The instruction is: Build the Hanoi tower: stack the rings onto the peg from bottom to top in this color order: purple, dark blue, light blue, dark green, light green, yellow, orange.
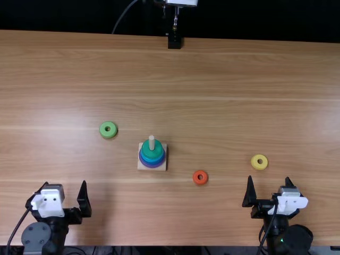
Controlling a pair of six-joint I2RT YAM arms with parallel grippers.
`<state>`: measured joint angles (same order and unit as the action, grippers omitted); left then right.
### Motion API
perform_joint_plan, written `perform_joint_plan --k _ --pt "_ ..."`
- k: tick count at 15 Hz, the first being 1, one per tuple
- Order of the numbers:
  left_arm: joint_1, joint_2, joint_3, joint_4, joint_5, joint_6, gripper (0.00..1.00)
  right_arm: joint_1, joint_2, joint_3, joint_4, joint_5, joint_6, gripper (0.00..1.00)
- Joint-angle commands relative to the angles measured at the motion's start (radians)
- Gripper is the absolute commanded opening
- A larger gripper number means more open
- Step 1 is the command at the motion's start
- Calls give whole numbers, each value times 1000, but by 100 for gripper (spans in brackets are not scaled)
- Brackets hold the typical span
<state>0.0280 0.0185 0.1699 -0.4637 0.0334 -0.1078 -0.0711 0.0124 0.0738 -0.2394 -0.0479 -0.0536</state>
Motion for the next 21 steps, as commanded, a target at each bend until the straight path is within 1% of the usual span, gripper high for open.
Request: perform_joint_plan --k 1,3,5,7,11,12,13,14,15,17,18,19,20,21 --pt "12 72 128 13 9 3 100 -10 -12 -60 -84 -6 -3 100" --pt "12 228 358 2 9 14 100 -10 -12 -60 -84 -6 -3 100" --pt "0 426 531 2 11 14 100 -10 -12 -60 -84 -6 -3 100" --pt "-13 606 652 -11 11 10 100 -10 -12 -60 -84 -6 -3 100" --pt "-16 953 772 -50 20 8 100 -10 -12 -60 -84 -6 -3 100" --pt "-17 1048 807 -50 55 12 100 -10 -12 -60 -84 -6 -3 100" --pt "-17 1135 839 -50 116 12 100 -10 -12 -60 -84 -6 -3 100" --pt "-17 1216 873 -48 165 12 100 -10 -12 -60 -84 -6 -3 100" --pt "-17 1293 908 -48 184 12 100 -10 -12 -60 -84 -6 -3 100" --pt "-30 1436 976 -52 184 14 100 -10 -12 -60 -84 -6 -3 100" --pt "-51 1496 1002 -54 178 16 100 -10 -12 -60 -84 -6 -3 100" --pt "-69 1548 1037 -65 167 23 100 -10 -12 -60 -84 -6 -3 100" --pt "-86 1591 1065 -74 154 69 100 -10 -12 -60 -84 -6 -3 100" --pt "-100 1631 1071 -74 116 152 100 -10 -12 -60 -84 -6 -3 100"
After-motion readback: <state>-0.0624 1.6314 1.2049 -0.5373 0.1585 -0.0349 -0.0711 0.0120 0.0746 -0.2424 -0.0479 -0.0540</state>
